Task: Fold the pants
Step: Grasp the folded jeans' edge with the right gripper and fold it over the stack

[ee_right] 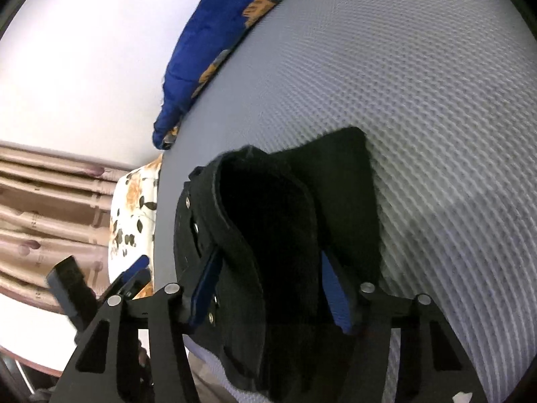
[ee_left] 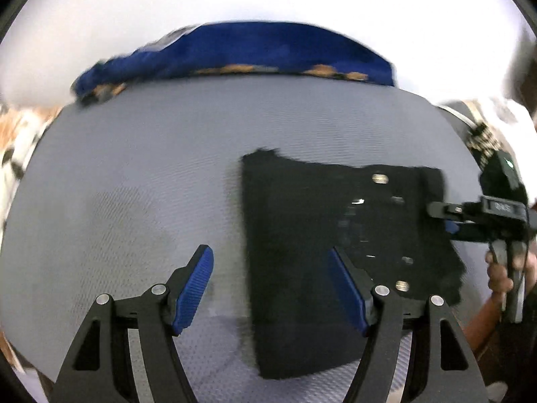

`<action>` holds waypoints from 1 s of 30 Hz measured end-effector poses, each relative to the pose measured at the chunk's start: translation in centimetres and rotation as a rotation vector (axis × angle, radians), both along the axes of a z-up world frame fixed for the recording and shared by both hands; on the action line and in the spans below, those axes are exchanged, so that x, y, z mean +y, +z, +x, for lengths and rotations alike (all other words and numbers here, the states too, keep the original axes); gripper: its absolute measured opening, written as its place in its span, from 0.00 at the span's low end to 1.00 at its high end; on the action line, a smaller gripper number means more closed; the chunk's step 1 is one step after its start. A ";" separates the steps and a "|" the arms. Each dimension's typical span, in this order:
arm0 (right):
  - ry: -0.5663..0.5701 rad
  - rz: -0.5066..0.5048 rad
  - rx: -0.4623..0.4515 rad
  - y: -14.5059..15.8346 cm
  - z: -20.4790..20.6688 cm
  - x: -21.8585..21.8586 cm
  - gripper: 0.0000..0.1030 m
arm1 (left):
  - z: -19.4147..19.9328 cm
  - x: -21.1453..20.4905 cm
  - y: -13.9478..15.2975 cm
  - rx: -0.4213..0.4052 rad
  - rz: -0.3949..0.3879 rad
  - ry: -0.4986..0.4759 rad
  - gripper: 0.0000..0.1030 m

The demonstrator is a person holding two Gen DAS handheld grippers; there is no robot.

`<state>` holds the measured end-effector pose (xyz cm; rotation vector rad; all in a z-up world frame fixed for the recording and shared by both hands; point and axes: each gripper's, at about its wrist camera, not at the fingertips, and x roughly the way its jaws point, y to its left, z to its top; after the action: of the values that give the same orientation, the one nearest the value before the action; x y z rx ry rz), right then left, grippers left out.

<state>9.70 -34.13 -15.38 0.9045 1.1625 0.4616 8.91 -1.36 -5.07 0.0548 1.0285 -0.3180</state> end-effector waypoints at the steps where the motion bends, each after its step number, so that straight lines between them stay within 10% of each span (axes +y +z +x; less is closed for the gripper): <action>1: -0.005 0.012 -0.006 -0.2 0.4 0.1 0.49 | 0.4 0.6 -0.5 0.014 -0.004 0.024 0.69; 8: -0.056 0.001 -0.028 2.7 -0.1 0.9 0.12 | 1.4 1.6 -2.5 0.040 -0.026 0.074 0.69; 13: -0.134 -0.071 -0.093 6.6 -2.4 0.3 0.11 | 1.8 0.8 -1.4 0.009 -0.072 0.049 0.69; 20: -0.243 -0.166 0.059 1.0 -3.1 -1.4 0.13 | 2.1 -1.8 -1.0 -0.004 -0.086 -0.034 0.69; 30: -0.167 -0.256 0.094 3.2 -6.1 -1.1 0.31 | 0.9 -6.1 -3.5 0.017 -0.012 -0.180 0.69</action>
<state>3.64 -35.24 -12.19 0.7976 1.1890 0.1318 9.78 -7.49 -8.54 0.1338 1.0407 -0.4889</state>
